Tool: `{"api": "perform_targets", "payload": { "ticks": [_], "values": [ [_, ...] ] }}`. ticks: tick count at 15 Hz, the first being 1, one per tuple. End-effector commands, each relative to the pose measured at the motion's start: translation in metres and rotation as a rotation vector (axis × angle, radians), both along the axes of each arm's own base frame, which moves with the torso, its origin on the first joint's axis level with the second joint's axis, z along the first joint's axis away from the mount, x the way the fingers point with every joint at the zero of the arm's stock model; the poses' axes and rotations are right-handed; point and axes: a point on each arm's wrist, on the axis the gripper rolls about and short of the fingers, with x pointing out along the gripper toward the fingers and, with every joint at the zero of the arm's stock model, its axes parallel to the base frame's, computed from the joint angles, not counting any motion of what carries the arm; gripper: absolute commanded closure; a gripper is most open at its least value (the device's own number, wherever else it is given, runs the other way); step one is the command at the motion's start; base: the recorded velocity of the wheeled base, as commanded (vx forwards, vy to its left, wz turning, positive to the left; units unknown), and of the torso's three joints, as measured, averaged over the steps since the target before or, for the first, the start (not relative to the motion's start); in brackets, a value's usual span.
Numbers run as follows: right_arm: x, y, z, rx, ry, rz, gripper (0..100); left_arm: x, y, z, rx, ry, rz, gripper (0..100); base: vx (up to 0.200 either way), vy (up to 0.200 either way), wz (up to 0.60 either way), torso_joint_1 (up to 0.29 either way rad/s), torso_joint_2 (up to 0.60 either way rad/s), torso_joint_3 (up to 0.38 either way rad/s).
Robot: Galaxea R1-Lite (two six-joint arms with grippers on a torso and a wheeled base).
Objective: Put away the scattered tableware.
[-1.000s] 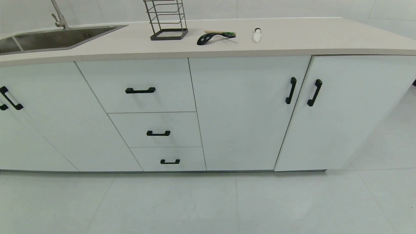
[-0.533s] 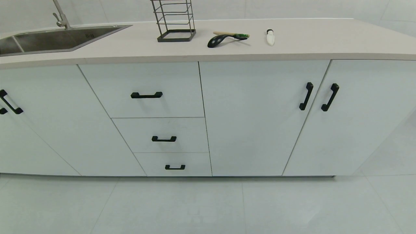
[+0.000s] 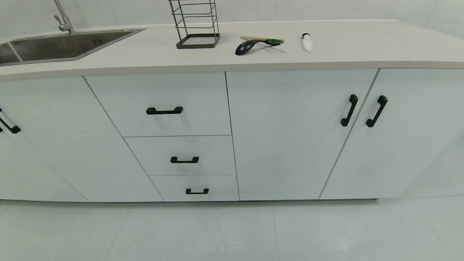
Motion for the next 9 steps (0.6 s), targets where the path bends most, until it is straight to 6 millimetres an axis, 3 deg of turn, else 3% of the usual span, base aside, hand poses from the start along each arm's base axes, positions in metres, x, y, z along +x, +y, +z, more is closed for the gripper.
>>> {"api": "perform_targets", "payload": {
  "ticks": [1, 2, 8, 9],
  "values": [
    [0.0002, 0.0000, 0.0001, 0.000, 0.002, 0.001, 100, 0.0000, 0.0000, 0.0000, 0.001, 0.000, 0.001, 0, 0.200, 0.000, 0.00, 0.007, 0.00, 0.002],
    [0.0002, 0.0000, 0.0001, 0.000, 0.002, 0.001, 100, 0.0000, 0.0000, 0.0000, 0.001, 0.000, 0.003, 0, 0.200, 0.000, 0.00, -0.007, 0.00, 0.007],
    [0.0002, 0.0000, 0.0001, -0.003, 0.002, 0.002, 100, 0.0000, 0.0000, 0.0002, 0.001, -0.002, 0.004, 0, 0.000, 0.000, 0.00, 0.000, 0.00, 0.000],
    [0.0002, 0.0000, 0.0001, -0.002, 0.002, 0.001, 100, 0.0000, 0.0000, 0.0002, 0.001, -0.002, 0.004, 0, 0.200, 0.000, 0.00, -0.002, 0.00, 0.002]
  ]
}}
